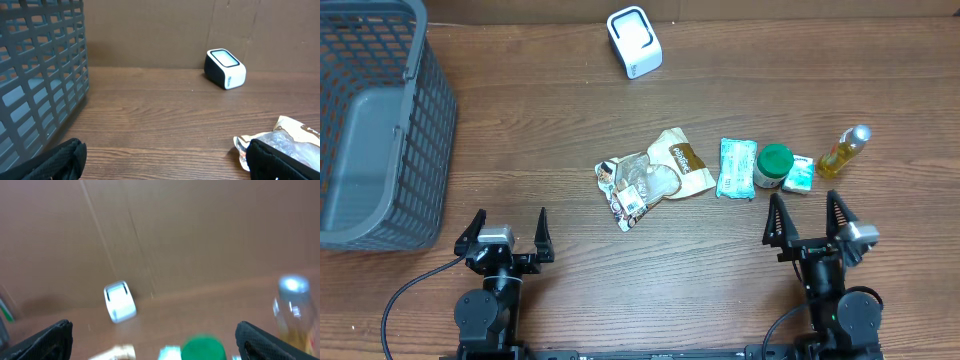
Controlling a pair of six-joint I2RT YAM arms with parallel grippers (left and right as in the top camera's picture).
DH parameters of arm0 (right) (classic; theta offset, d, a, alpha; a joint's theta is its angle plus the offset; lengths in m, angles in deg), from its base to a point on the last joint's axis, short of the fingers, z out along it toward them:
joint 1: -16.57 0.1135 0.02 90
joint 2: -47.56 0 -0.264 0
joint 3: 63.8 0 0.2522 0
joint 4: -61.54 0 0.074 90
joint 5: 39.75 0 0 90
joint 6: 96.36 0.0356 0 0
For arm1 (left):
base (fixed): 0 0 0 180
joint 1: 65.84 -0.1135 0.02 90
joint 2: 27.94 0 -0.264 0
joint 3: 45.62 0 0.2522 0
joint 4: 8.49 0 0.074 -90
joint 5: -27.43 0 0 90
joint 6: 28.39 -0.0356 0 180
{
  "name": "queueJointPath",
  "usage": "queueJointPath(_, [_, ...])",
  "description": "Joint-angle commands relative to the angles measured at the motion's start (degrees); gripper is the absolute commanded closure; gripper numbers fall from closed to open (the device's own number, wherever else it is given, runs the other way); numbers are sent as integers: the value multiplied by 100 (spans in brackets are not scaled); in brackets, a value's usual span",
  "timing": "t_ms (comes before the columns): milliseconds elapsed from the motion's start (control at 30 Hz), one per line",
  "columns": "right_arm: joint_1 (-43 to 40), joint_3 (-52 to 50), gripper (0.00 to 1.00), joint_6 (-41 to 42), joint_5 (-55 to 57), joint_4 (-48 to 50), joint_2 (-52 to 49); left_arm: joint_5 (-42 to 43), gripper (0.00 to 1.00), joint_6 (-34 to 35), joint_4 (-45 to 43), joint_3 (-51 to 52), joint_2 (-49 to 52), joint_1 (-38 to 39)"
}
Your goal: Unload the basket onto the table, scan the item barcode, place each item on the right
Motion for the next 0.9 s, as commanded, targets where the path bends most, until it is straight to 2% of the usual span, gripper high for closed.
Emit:
queueJointPath(0, [-20, -61, 0, -2, -50, -341, 48, -37, 0, -144, 7, 20, -63, -31])
queueJointPath(67, [-20, -61, 0, 0, -52, -667, 48, -37, 0, -144, 7, 20, -63, -31])
queueJointPath(867, [-20, -61, 0, -2, -118, -678, 46, -37, 0, -144, 9, 17, -63, -31])
